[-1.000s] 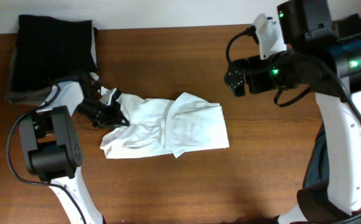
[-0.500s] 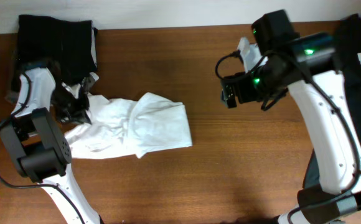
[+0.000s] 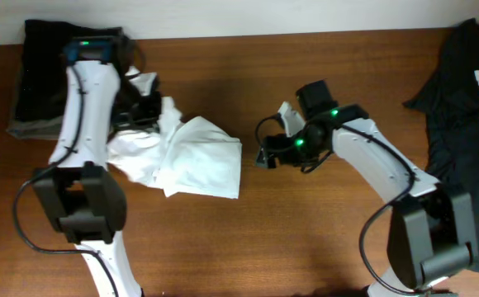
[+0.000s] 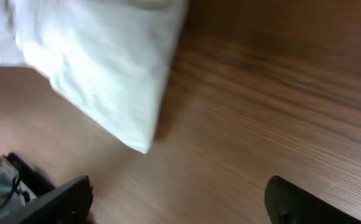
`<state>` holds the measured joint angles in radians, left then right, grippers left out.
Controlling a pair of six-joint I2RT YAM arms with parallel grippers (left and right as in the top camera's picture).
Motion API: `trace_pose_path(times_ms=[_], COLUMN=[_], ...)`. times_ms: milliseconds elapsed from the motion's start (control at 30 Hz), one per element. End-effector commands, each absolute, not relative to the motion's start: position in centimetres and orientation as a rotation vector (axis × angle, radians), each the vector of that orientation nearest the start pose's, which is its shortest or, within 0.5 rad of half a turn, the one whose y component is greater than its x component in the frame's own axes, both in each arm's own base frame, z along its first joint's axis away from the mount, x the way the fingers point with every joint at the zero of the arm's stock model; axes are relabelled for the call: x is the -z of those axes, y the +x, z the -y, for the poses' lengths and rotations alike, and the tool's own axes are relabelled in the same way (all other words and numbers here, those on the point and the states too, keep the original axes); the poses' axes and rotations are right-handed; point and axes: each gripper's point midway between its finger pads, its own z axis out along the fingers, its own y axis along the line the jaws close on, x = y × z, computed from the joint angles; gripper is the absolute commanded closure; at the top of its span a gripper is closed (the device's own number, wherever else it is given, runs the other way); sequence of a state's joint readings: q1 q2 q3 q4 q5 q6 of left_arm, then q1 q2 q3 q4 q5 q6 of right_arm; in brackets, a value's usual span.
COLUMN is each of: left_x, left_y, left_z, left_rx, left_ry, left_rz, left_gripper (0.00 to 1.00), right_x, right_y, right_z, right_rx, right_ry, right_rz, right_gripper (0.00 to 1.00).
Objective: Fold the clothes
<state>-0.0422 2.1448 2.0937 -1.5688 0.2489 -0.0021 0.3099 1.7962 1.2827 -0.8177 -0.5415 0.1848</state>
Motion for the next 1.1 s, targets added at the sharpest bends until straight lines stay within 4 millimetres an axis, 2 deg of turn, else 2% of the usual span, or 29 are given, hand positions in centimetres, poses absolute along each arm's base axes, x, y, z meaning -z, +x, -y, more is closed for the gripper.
trace_pose_path(times_ms=[0,67,167,200,233,267,333,467,567,633,700,733,800,833,900,933,1067], left_x=[-16.4,-16.4,-16.4,-16.4,-16.4,-16.4,-16.4,-16.4,-16.5,-16.5,-16.5,-16.5,-16.5,-16.5,-16.4,-16.4,-16.5], left_y=[39.4,38.8,38.2,38.0,37.9,37.8,37.5,37.1,36.5,36.3,36.1,36.0,35.9,35.9,35.8,36.0,36.3], left_z=[11.8,13.6,15.7,16.3,17.0,17.3,18.1,19.2,20.3,21.0,21.6,21.8,22.2,22.3,22.7,23.0,24.8], left_rx=[0.528,0.530,0.530,0.527,0.527,0.528,0.529,0.538,0.564,0.564,0.566,0.565,0.562,0.563,0.564,0.569,0.584], left_ry=[0.223,0.295,0.381,0.408,0.433,0.448,0.479,0.520,0.558,0.588,0.611,0.620,0.633,0.637,0.640,0.620,0.651], left_rz=[-3.090,-3.092,-3.085,-3.080,-3.073,-3.069,-3.066,-3.058,-3.054,-3.047,-3.038,-3.035,-3.031,-3.029,-3.026,-3.022,-2.969], left_gripper=[0.99,0.99,0.99,0.99,0.96,0.90,0.90,0.90,0.89,0.88,0.84,0.83,0.83,0.83,0.82,0.79,0.75], right_x=[-8.0,-6.7,-4.6,-3.3,-2.4,-1.8,-0.8,-0.6,-0.5,-1.2,-3.0,-4.5,-7.9,-9.9,-12.4,-13.2,-13.9], right_y=[31.8,32.0,32.0,32.0,31.9,31.8,31.5,31.5,32.1,32.9,33.7,34.3,35.7,36.3,37.0,37.5,37.6], right_z=[-22.8,-23.2,-24.0,-24.1,-24.1,-24.1,-24.0,-24.0,-23.2,-22.4,-22.2,-21.7,-19.5,-18.4,-16.1,-14.2,-10.7], right_rx=[-0.886,-0.811,-0.814,-0.818,-0.813,-0.814,-0.808,-0.805,-0.788,-0.824,-0.943,-1.012,-1.090,-1.147,-1.188,-1.174,-1.229], right_ry=[-0.262,-0.245,-0.215,-0.197,-0.175,-0.171,-0.163,-0.161,-0.127,-0.082,-0.104,-0.100,-0.061,-0.086,-0.071,-0.035,0.033], right_rz=[-2.941,-2.963,-3.000,-3.029,-3.054,-3.069,-3.095,-3.099,-3.097,-3.080,-3.027,-2.993,-2.921,-2.861,-2.799,-2.783,-2.746], right_gripper=[0.13,0.25,0.44,0.50,0.55,0.56,0.56,0.57,0.57,0.56,0.53,0.50,0.46,0.39,0.35,0.34,0.35])
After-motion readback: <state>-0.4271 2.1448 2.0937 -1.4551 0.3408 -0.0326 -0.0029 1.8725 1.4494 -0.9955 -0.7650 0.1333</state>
